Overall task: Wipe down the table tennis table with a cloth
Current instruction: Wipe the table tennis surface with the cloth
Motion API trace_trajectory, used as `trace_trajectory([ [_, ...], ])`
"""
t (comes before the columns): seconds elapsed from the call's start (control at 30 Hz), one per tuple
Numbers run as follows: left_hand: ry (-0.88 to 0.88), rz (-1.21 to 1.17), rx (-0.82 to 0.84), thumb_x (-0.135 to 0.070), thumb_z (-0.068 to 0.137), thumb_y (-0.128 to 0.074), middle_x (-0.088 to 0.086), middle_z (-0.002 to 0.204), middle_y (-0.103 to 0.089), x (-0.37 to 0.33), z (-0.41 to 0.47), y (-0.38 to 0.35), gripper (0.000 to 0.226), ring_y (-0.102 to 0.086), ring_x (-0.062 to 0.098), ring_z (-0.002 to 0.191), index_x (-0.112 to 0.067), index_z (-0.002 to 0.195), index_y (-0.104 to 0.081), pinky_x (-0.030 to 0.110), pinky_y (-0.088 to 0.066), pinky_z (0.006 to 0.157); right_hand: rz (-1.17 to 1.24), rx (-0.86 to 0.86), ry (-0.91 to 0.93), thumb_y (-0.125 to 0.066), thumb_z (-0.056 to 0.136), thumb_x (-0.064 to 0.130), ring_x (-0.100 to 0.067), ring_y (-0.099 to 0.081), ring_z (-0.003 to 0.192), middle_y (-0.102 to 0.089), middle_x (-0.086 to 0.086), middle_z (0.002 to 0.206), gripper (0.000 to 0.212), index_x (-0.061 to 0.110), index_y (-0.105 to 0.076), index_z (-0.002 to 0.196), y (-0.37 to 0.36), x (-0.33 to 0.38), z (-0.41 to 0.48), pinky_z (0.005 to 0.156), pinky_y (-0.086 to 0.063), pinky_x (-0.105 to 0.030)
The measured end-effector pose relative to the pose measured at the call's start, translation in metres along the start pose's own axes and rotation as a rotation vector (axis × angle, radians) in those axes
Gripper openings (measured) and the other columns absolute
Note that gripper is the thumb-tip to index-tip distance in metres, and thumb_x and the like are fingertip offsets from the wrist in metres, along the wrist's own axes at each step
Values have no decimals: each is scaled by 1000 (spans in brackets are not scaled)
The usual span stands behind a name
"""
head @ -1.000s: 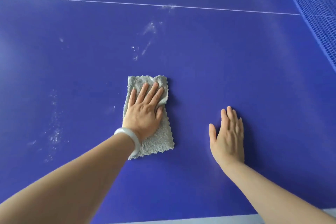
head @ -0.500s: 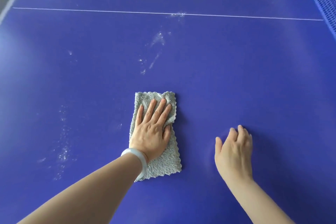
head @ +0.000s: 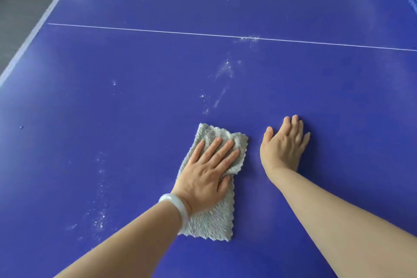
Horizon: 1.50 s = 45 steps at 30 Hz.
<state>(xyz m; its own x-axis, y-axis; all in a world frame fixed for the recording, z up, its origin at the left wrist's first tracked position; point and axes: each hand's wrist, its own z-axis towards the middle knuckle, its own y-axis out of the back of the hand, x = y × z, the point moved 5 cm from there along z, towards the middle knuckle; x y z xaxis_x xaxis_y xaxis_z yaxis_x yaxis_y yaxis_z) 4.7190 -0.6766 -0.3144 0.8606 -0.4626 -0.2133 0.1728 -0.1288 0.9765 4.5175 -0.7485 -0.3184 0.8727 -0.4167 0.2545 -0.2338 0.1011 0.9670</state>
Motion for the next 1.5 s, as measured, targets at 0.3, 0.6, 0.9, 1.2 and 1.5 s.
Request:
trace_trajectory([
  [0.3,548,-58,-155,-39,97,-31,-2,165,-9,22,7,12,63,0,23,152,-24,157,-17,51,-3,121,-23,-9,-18,-38,102,40,-27,-13,152,-20,-13,164,61,5,-29,151,1,3,-1,123,-5,-50],
  [0.6,-240,79,60,-47,100,-24,-10,164,-5,6,60,8,60,7,15,151,-34,157,-8,43,7,122,-11,-42,-11,-43,101,36,-28,-17,151,-25,-14,162,58,4,-34,149,2,-1,-3,123,-8,-49],
  [0.9,419,-7,-172,-42,97,-28,-3,164,-15,60,58,19,62,-5,22,152,-24,156,-22,48,-5,122,-88,-10,-18,-42,100,39,-29,-16,152,-23,-15,162,62,3,-32,150,1,5,-1,123,-8,-51],
  [1.2,-18,-25,38,-47,101,-23,-15,163,0,35,109,14,60,11,11,150,-32,157,-8,44,0,123,-37,-47,-15,-58,96,29,-35,-27,148,-32,-19,157,61,-2,-40,145,7,5,-3,121,-17,-55],
  [1.5,64,-36,-12,-43,100,-29,-11,164,-8,39,116,15,62,0,14,152,-28,157,-13,45,-9,121,24,17,102,-70,88,12,-43,-51,126,-55,-23,135,44,-6,-58,126,30,-1,43,104,-40,-54],
])
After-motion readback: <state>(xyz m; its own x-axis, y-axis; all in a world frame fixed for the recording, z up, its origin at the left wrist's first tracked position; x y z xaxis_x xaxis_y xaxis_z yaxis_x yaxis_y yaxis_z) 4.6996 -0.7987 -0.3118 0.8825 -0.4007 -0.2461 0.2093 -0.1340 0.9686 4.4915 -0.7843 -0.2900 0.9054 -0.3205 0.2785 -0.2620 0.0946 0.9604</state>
